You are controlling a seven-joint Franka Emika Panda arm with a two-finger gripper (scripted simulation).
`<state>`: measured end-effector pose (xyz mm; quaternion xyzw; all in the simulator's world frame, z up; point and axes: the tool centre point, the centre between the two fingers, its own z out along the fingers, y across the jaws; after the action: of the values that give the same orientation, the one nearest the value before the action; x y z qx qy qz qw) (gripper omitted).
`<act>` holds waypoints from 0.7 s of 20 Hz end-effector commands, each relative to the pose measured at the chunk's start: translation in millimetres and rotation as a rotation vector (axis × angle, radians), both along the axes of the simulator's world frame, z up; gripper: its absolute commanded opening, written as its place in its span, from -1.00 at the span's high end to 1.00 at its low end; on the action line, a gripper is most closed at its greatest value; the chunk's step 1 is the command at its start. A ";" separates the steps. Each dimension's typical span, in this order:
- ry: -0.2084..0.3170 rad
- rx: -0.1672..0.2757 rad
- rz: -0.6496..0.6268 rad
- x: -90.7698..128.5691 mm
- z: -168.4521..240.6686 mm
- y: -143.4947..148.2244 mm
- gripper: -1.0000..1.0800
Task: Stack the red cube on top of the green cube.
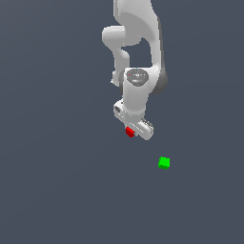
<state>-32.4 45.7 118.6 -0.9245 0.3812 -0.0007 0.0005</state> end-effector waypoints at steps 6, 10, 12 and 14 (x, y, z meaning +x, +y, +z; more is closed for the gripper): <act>0.001 0.000 0.000 5.2 -3.1 7.6 1.00; 0.001 0.000 0.000 14.6 -7.9 20.3 1.00; 0.001 0.000 0.000 20.8 -10.9 28.7 1.00; 0.001 0.000 0.000 27.9 -14.4 38.3 1.00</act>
<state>-9.7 76.6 106.5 -0.9244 0.3814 0.0000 0.0002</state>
